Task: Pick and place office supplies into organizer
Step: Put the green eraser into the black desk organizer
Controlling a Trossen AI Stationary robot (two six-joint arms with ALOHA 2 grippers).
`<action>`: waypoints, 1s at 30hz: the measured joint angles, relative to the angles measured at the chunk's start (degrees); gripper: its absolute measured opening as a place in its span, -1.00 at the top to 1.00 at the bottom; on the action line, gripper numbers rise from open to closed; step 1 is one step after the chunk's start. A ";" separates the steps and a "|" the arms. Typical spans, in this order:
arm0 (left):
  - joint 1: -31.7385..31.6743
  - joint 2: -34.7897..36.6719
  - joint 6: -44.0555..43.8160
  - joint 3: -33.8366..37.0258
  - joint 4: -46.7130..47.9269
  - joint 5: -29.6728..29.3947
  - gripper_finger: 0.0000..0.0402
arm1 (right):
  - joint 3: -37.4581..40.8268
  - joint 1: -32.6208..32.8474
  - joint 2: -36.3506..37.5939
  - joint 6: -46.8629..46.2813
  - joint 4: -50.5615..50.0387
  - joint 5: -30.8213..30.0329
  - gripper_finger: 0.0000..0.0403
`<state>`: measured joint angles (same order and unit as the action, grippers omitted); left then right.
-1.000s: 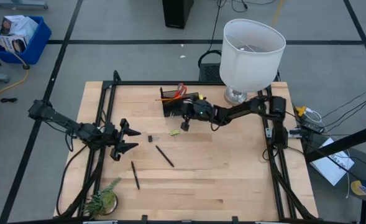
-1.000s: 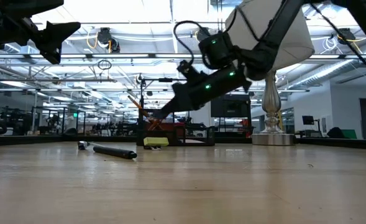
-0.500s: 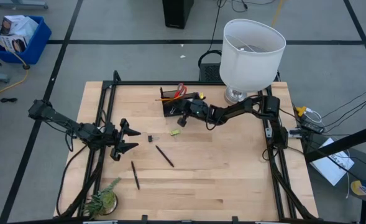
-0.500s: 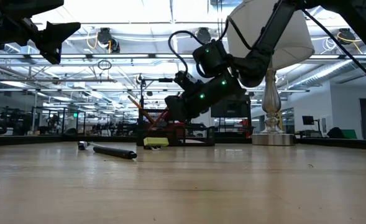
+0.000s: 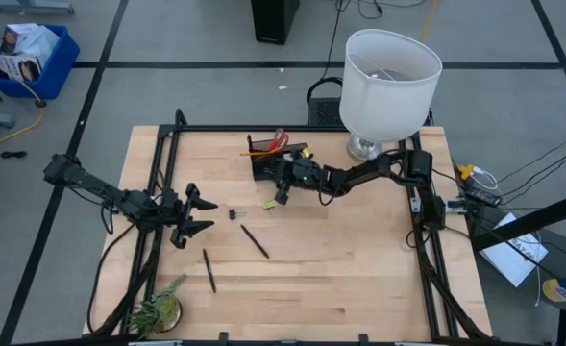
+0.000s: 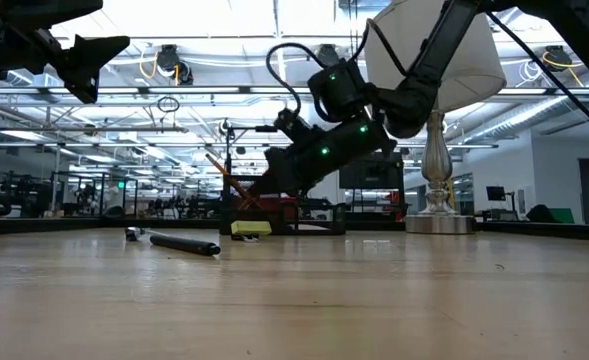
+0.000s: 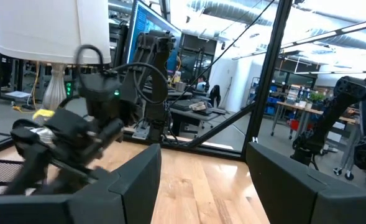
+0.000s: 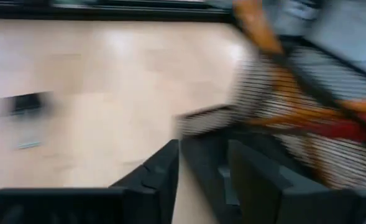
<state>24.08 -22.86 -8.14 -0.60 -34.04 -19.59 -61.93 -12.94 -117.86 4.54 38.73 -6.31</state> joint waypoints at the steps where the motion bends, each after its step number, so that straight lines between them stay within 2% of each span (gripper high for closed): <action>1: 0.00 -0.01 -0.01 0.00 0.00 0.00 -0.21 | 0.00 0.52 0.05 0.45 -0.16 2.01 0.31; 7: 0.00 -0.01 0.00 0.00 0.00 -0.02 -0.21 | 0.02 3.11 0.06 0.62 -2.18 14.92 0.13; 9: 0.00 -0.01 0.00 0.00 0.00 0.00 -0.21 | 0.04 4.07 0.06 0.81 -2.86 16.88 0.09; 13: 0.00 -0.01 0.00 0.00 0.00 -0.01 -0.21 | 0.05 5.70 0.06 4.71 -7.08 16.47 0.02; 18: 0.00 0.01 0.00 0.00 0.00 0.00 -0.21 | 0.08 6.41 0.06 9.71 -12.70 9.08 -0.04; 30: 0.00 -0.01 0.00 0.00 0.00 -0.01 -0.21 | 0.09 6.04 0.08 11.31 -13.63 9.13 -0.09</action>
<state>24.08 -22.87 -8.14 -0.60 -34.04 -19.60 -61.84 -6.90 -117.78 15.86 25.10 2.83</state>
